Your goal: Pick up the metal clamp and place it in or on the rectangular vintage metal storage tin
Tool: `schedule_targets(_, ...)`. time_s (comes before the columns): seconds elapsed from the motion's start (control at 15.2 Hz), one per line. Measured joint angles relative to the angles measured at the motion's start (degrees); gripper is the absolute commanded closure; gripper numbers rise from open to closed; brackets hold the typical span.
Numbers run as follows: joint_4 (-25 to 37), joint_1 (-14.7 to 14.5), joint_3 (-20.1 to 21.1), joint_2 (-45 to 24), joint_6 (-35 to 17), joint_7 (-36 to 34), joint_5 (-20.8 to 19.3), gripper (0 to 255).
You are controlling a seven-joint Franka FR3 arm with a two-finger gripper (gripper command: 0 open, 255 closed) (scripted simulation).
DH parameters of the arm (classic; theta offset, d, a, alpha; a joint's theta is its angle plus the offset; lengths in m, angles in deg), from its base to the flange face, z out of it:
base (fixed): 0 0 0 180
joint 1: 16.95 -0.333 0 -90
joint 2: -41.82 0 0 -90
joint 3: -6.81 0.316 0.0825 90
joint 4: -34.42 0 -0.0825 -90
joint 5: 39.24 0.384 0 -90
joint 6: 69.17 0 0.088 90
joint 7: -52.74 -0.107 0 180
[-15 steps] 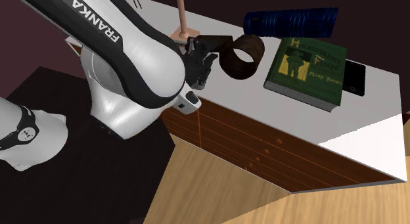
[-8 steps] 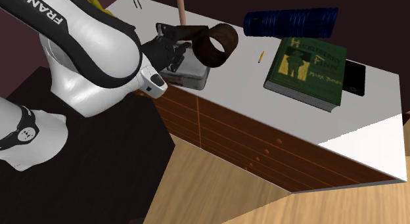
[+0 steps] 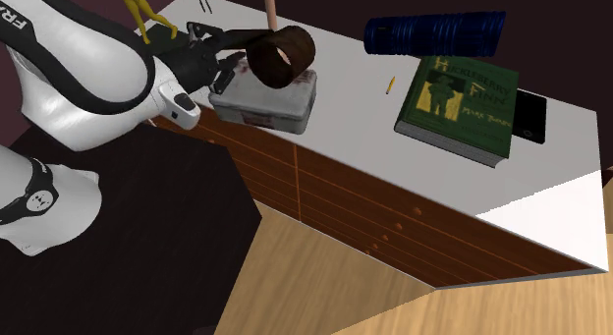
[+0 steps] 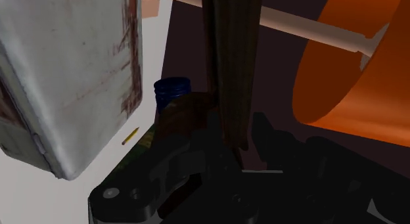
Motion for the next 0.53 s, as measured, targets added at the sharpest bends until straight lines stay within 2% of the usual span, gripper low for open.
schedule_targets(0.26,0.0,-0.3,0.2,-4.5,3.9,2.3,1.6,255)
schedule_targets(0.53,1.2,0.2,-0.3,-10.2,8.1,4.1,1.4,255)
